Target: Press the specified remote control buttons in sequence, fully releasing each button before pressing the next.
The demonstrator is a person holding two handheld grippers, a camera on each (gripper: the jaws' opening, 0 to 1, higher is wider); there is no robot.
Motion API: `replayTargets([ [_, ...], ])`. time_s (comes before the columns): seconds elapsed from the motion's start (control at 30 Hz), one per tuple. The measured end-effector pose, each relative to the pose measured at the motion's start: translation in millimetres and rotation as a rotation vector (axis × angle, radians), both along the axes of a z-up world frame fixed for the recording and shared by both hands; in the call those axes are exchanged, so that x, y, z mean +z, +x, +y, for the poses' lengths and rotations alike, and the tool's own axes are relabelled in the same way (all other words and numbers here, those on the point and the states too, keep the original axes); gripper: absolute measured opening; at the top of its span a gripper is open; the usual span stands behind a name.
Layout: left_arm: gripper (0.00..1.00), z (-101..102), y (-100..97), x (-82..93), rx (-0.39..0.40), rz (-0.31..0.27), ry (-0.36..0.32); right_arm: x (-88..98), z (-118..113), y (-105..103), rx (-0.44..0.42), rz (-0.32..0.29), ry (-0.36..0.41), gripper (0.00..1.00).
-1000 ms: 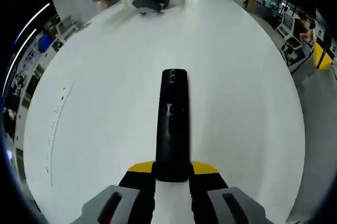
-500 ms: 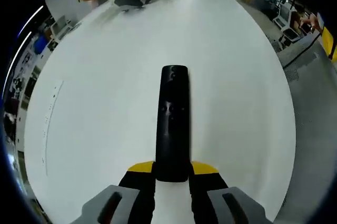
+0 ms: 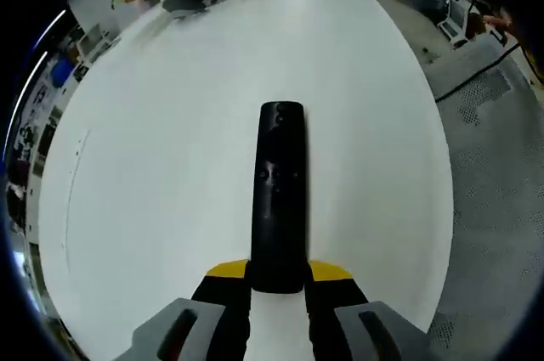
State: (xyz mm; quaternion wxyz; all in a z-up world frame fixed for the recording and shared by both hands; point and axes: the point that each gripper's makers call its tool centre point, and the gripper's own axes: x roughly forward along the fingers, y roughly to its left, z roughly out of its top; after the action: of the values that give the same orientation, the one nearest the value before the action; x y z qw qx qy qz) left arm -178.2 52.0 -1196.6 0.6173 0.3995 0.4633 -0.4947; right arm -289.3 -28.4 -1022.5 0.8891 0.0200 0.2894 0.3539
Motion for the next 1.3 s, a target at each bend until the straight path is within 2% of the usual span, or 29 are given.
replayTargets([
  [0.17,0.24,0.3,-19.8,0.1,-0.005,0.007,0.022,12.6,-0.2,-5.1,-0.024,-0.002,0.039,0.0],
  [0.37,0.24,2.1,-43.9,-0.1,-0.024,0.013,0.016,22.6,-6.4,-5.2,-0.062,-0.004,0.079,0.0],
  [0.53,0.24,2.4,-56.1,0.4,0.01,0.013,0.005,20.2,-13.0,-0.1,-0.086,0.015,0.035,0.0],
  [0.67,0.24,3.4,-70.1,1.3,0.016,0.011,-0.014,13.9,-15.8,3.4,-0.1,0.05,0.002,0.0],
  [0.77,0.24,3.4,-81.2,0.7,0.012,0.01,-0.019,6.2,-13.5,3.4,-0.112,0.123,0.021,0.0],
  [0.83,0.24,3.0,-86.4,0.7,0.005,0.008,-0.021,2.3,-11.6,3.9,-0.108,0.143,0.017,0.0],
  [1.2,0.24,1.8,-108.5,1.5,-0.009,-0.001,-0.052,-30.2,-8.8,-4.5,-0.09,0.244,-0.107,0.0],
  [1.3,0.24,-0.1,-111.2,1.3,-0.02,-0.003,-0.048,-40.6,-8.5,-1.2,-0.092,0.286,-0.107,0.0],
])
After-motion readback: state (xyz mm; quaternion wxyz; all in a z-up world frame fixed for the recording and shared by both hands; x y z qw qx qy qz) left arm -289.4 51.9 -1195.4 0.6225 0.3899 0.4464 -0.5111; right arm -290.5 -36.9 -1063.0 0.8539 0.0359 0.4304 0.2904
